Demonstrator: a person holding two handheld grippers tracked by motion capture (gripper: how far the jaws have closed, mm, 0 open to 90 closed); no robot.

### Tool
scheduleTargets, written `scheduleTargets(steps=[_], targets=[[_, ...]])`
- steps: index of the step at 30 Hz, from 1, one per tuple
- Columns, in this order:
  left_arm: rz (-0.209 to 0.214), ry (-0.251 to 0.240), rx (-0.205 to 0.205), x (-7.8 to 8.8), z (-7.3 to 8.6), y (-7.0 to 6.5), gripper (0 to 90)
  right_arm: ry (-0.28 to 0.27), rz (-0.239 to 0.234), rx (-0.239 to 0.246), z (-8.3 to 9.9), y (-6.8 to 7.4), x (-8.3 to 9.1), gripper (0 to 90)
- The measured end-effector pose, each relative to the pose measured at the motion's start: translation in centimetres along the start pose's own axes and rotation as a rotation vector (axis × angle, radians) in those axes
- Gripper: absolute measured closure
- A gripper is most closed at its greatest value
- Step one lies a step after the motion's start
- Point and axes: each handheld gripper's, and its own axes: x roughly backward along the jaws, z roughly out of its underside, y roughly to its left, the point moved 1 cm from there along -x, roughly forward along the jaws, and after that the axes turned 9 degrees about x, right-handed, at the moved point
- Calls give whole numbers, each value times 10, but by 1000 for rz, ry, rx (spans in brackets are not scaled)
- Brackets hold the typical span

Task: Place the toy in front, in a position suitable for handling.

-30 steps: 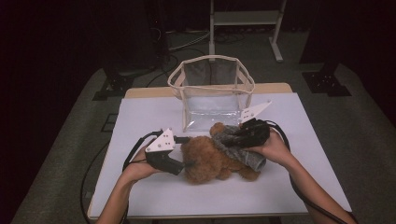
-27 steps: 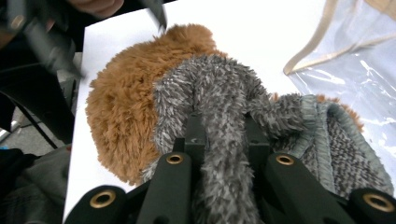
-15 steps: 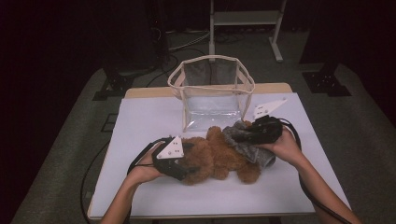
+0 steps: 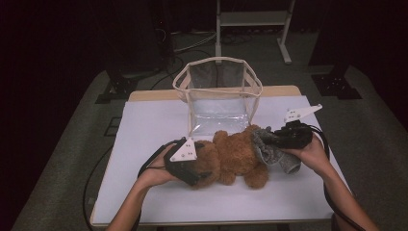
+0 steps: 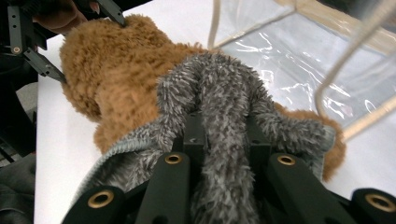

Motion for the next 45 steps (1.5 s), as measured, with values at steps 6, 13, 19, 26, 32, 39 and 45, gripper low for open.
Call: scheduleTargets(steps=[6, 13, 19, 26, 32, 39, 45], targets=[[-39, 27, -19, -6, 2, 3, 223, -11, -25, -12, 2, 1, -7, 761], [-34, 10, 8, 9, 8, 11, 427, -51, -49, 21, -13, 8, -2, 761], [-20, 0, 24, 14, 9, 16, 430, -15, 13, 75, -21, 14, 33, 761], [-16, 3, 30, 18, 10, 18, 434, 27, 66, 55, -9, 10, 50, 761], [-4, 6, 34, 20, 9, 19, 436, 43, -13, 31, 1, 4, 5, 761], [-33, 23, 60, 43, 24, 28, 422, 4, -138, 46, -11, 16, -45, 767], [-47, 22, 93, 55, 36, 31, 400, 13, -180, 83, -23, 32, -66, 770]])
